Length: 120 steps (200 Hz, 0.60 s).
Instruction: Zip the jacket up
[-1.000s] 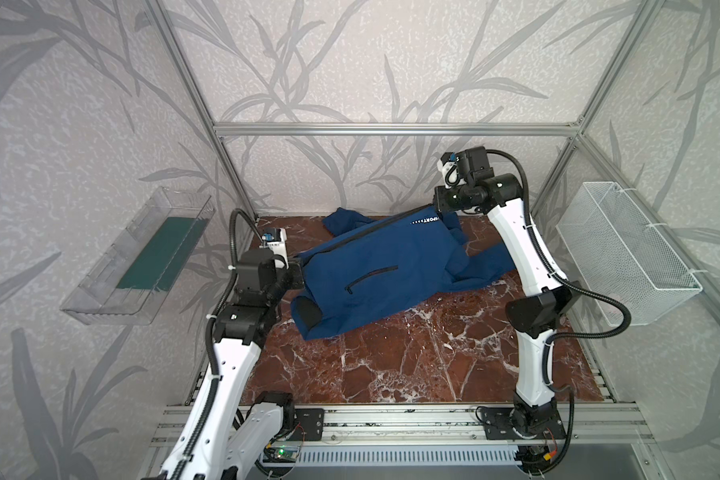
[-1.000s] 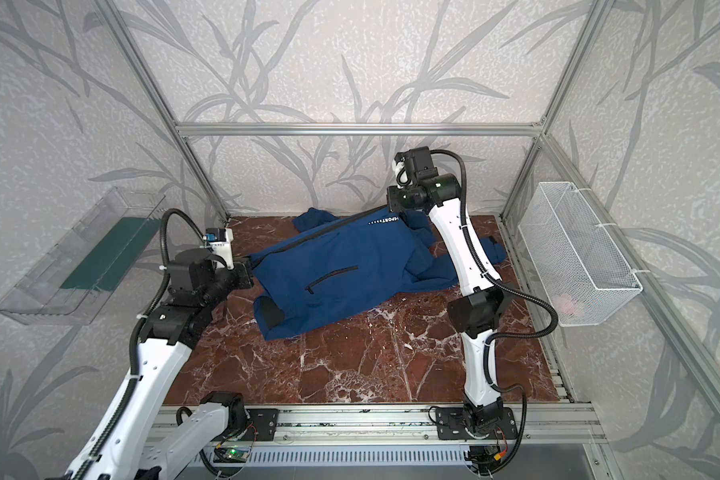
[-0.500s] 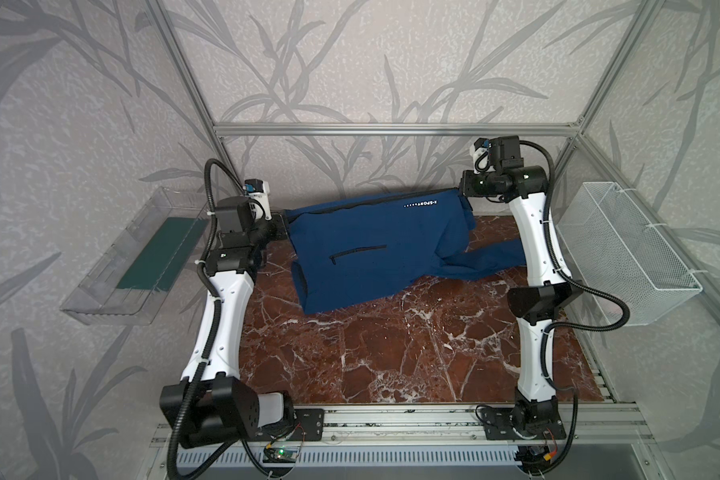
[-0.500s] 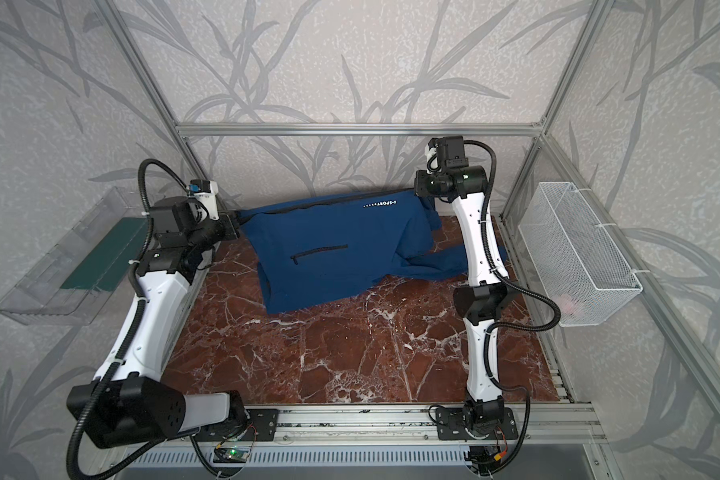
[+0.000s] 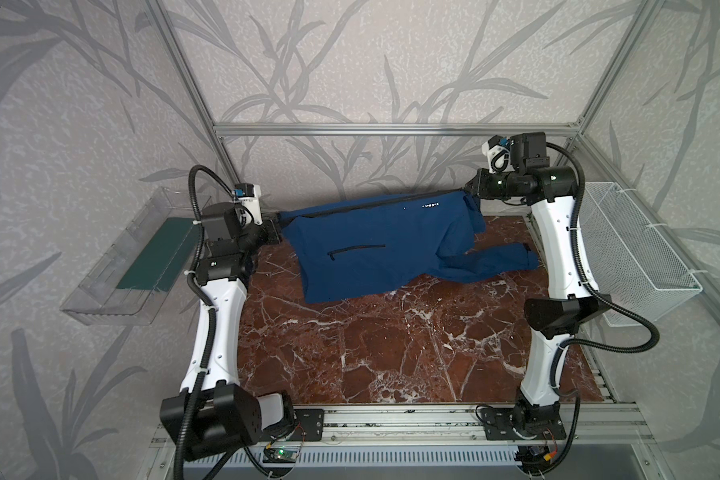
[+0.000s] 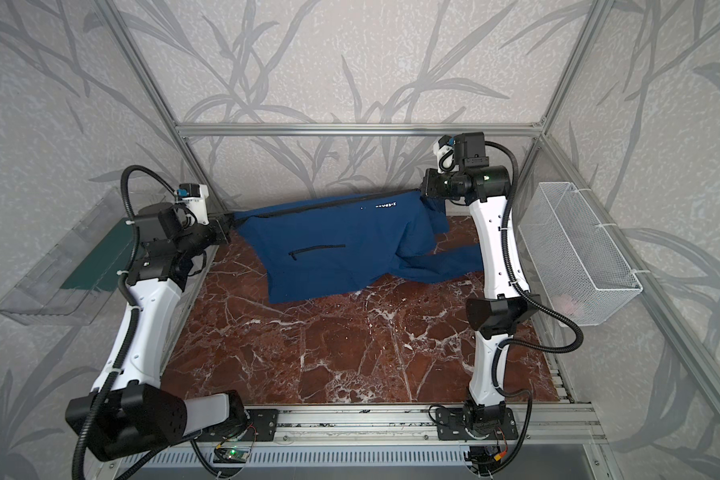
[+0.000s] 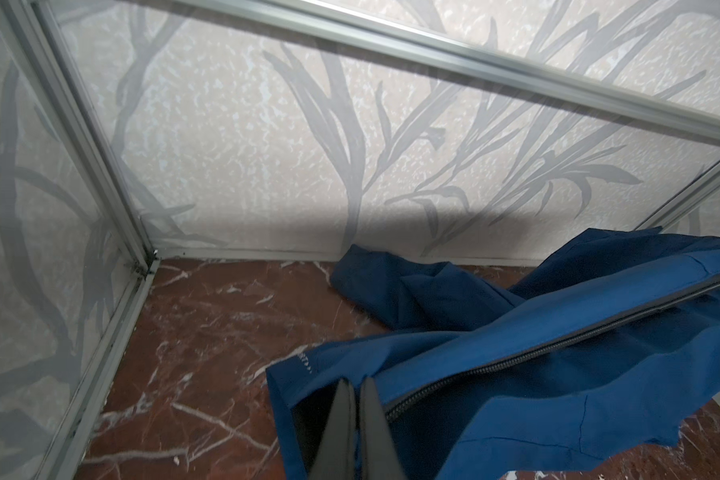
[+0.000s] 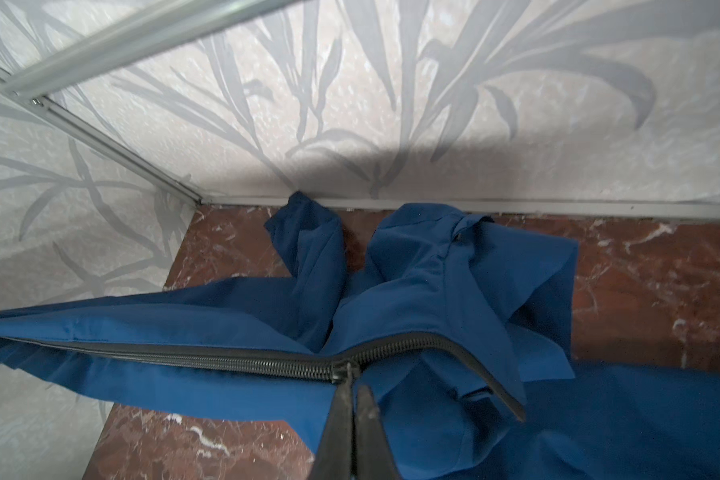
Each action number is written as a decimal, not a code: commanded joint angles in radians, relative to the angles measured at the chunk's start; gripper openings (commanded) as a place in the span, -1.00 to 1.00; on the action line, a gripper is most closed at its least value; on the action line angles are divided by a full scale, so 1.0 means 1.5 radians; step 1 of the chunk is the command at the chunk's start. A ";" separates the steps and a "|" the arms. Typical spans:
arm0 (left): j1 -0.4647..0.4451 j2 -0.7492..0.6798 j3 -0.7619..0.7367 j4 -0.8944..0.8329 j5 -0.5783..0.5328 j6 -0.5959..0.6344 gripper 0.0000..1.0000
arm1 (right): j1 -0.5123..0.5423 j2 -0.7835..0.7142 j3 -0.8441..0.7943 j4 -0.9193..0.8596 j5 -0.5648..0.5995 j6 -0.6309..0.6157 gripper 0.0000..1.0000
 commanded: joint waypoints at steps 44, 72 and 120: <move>-0.045 -0.126 -0.149 -0.029 -0.084 0.012 -1.00 | 0.209 -0.011 -0.389 0.103 0.002 0.062 -1.00; -0.045 -0.165 -0.171 -0.075 -0.112 0.040 -1.00 | 0.261 0.047 -0.468 0.110 -0.031 0.083 -1.00; -0.045 -0.174 -0.168 -0.093 -0.114 0.055 -1.00 | 0.183 -0.045 -0.442 0.021 0.129 0.062 -1.00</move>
